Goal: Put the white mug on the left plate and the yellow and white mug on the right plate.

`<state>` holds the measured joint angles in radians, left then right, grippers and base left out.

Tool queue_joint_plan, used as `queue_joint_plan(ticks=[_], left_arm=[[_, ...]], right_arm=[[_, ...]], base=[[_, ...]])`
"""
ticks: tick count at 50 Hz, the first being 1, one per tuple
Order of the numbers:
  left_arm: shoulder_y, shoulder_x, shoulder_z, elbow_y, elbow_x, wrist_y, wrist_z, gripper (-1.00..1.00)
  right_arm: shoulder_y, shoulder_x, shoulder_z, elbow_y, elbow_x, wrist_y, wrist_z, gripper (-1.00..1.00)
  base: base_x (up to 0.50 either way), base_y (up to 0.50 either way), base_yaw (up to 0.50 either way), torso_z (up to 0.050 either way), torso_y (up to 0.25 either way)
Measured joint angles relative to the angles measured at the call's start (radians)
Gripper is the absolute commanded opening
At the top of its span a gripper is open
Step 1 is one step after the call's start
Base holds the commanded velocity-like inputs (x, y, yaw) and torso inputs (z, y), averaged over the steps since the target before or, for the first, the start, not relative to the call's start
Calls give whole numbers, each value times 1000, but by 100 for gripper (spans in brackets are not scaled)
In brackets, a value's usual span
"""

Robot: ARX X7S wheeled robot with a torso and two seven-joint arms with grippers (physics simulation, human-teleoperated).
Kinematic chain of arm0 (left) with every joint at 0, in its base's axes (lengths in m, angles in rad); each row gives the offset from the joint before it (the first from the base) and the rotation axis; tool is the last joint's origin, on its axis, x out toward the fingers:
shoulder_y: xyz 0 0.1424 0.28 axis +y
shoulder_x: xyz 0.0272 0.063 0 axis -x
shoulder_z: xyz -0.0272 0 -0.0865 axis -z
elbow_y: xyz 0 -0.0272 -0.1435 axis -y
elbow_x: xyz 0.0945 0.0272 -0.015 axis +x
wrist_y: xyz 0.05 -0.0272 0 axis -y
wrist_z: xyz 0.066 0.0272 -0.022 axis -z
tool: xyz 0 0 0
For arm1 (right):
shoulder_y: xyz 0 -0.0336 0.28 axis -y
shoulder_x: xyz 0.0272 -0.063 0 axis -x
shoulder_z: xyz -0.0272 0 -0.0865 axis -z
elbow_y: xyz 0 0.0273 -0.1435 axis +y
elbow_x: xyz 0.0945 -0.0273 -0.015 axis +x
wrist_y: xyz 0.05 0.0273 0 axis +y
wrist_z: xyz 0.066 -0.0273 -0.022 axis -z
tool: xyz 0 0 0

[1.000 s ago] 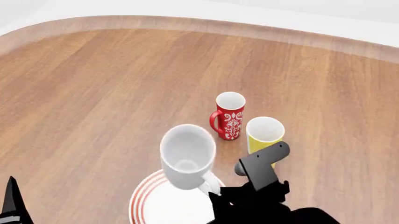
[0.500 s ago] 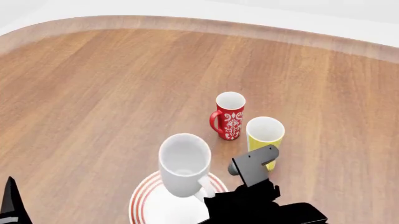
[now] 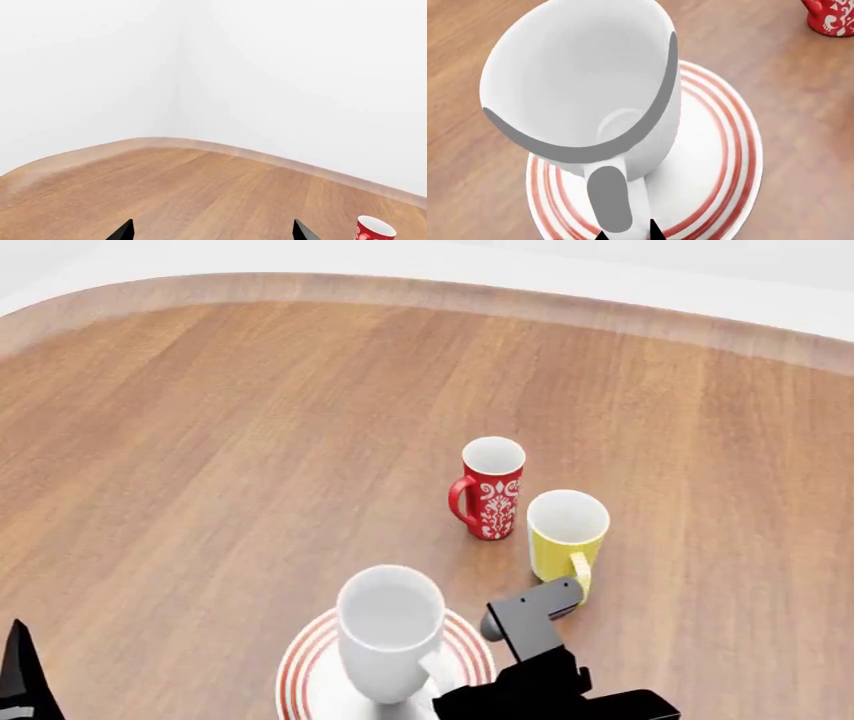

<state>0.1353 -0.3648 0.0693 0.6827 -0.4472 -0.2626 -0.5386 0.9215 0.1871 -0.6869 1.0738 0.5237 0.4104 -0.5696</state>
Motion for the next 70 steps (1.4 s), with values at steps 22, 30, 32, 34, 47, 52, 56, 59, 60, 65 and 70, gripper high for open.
queue_joint_plan(ticks=[22,30,32,34,47,52,56,59,60,65,70], left_arm=[[-2,-6,5,2,-4,-1,-8,100],[-2,-8,6,9,-8,-3,-14,100],[-3,-8,7,10,-8,-4,-15,100],[-5,-8,8,10,-8,-5,-17,100],[-21,-10,18,-8,-4,1,-13,100],[-26,-11,18,-19,-6,9,-8,100],[-29,-12,18,-28,-6,16,-3,100],[-30,-12,18,-34,-7,21,1,100],[-31,-13,18,-36,-8,22,1,100],[-33,-15,18,-39,-10,25,4,100],[-33,-16,17,-49,-13,34,10,100]], right_arm=[[-39,36,23,-141,26,40,60,100],[-200,167,92,-525,123,159,180,100],[-255,208,119,-634,155,184,217,100],[-308,246,146,-735,187,206,253,100],[-599,427,341,-1268,337,232,470,100],[-648,449,393,-1370,351,207,525,100],[-662,450,422,-1423,353,186,558,100],[-657,445,435,-1447,340,173,587,100],[-653,443,438,-1451,334,170,597,100],[-611,411,448,-1441,308,163,652,100],[-551,370,442,-1396,282,162,687,100]], base=[[0,0,0,0,0],[0,0,0,0,0],[0,0,0,0,0],[0,0,0,0,0],[0,0,0,0,0],[0,0,0,0,0],[0,0,0,0,0],[0,0,0,0,0],[0,0,0,0,0],[0,0,0,0,0],[0,0,0,0,0]])
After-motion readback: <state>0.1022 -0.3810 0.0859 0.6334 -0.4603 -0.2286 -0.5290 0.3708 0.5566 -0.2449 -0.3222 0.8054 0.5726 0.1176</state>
